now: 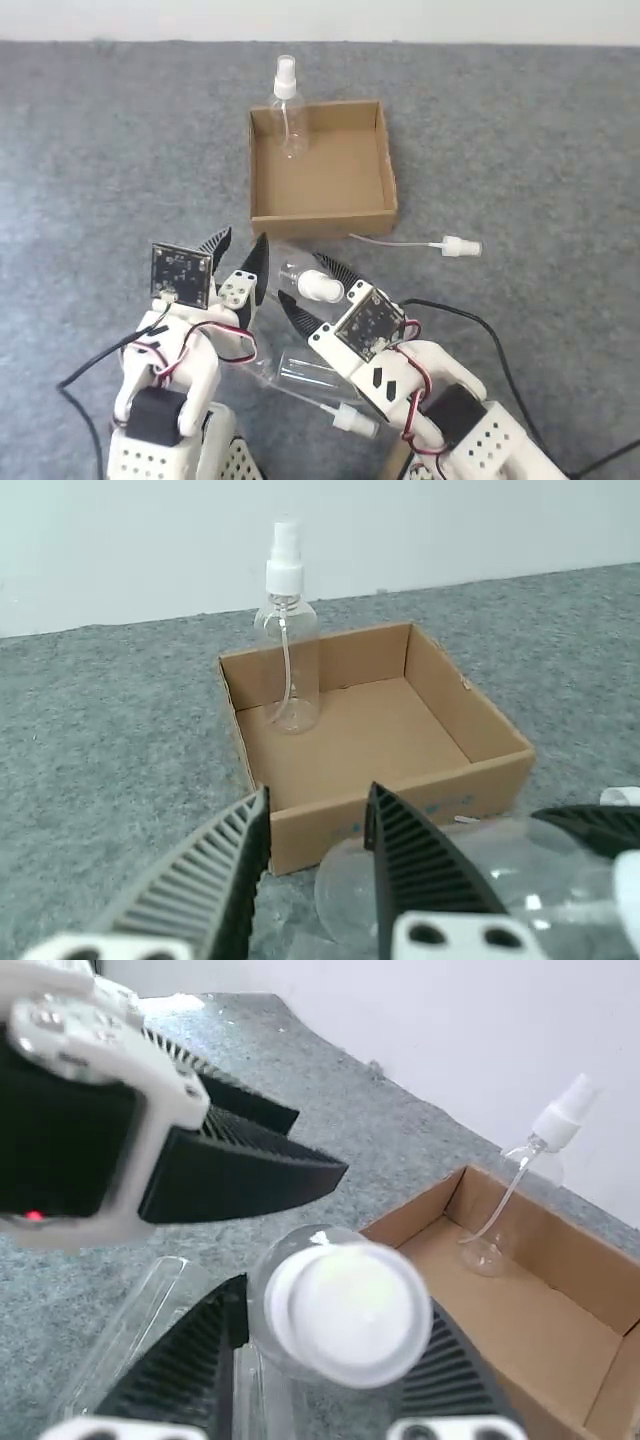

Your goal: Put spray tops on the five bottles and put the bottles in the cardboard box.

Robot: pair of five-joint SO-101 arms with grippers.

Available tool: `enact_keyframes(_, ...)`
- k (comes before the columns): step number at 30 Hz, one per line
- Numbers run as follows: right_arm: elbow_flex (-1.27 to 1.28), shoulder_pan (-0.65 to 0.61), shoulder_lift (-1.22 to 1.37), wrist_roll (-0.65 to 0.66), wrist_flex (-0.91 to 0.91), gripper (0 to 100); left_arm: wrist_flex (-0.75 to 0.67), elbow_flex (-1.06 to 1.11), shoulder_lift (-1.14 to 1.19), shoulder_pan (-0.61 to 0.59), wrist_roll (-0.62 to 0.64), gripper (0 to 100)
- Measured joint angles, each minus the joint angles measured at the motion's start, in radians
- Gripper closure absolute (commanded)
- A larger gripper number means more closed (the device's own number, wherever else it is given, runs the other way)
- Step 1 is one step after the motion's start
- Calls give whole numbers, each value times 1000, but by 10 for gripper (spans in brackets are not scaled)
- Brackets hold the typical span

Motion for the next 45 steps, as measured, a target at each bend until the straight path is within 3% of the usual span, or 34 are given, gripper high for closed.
enact_keyframes(28,-58,6,0,2,41,950,9,3,-11,55,0,856)
enact_keyframes(37,-66,5,0,2,51,950,2,-58,-9,-167,-21,855)
enact_keyframes(45,-250,80,0,2,173,950,2,-41,-11,-364,-48,852)
